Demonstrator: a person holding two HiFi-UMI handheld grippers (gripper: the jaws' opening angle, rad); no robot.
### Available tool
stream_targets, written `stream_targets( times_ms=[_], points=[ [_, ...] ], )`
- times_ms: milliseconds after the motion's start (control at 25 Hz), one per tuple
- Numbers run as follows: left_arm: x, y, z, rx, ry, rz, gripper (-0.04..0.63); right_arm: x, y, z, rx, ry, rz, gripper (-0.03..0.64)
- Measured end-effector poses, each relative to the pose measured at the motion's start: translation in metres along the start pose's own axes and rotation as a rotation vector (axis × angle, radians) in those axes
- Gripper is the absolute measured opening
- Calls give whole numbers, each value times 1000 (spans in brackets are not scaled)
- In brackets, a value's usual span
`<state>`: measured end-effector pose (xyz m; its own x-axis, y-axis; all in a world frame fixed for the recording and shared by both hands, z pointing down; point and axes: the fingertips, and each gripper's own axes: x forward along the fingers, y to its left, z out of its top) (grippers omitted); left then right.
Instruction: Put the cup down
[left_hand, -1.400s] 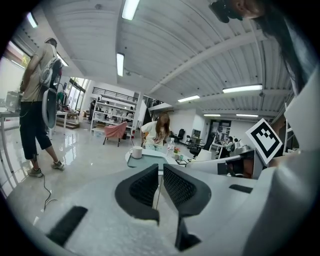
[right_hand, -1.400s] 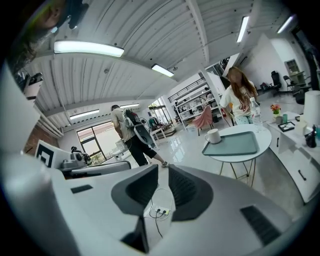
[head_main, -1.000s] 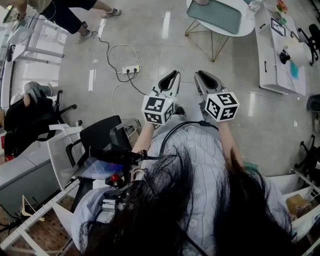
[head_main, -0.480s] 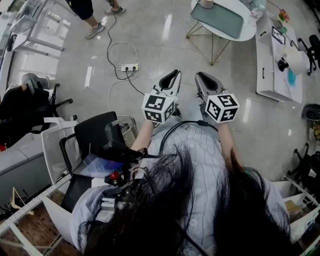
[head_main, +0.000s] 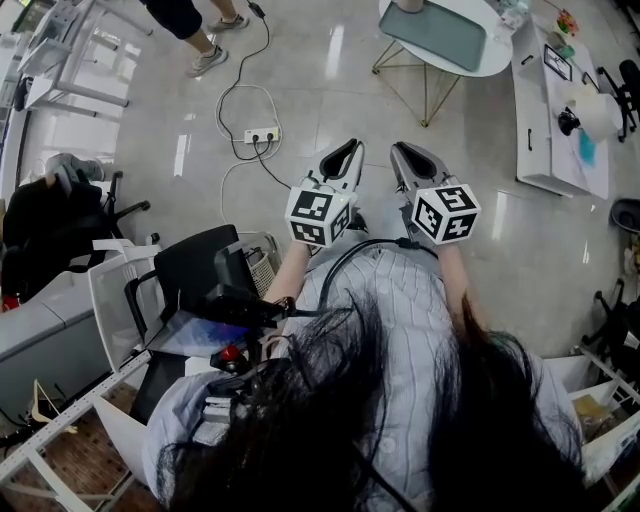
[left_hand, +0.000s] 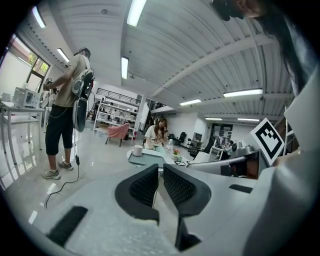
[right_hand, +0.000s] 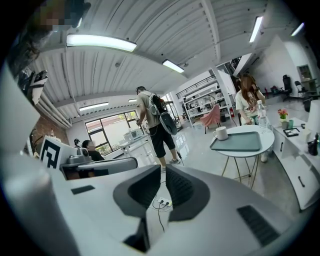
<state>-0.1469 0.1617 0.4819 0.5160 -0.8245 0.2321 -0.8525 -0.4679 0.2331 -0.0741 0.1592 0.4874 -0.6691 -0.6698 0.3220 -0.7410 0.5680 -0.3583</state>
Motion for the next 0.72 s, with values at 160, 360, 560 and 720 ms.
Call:
stream_targets(
  times_ms=[160, 360, 560, 720],
  points=[
    [-1, -1, -2, 3, 8, -3, 44, 0, 0, -3, 4, 1, -3, 54],
    [0, -2, -3, 7, 9, -2, 44, 0, 0, -5, 1, 3, 3, 54],
    [0, -3, -3, 15, 11, -12, 44, -1, 1, -6, 1, -3, -2, 53],
    [1, -8, -5, 21, 15, -23, 43, -4, -1, -7, -1, 0, -7, 54]
  ],
)
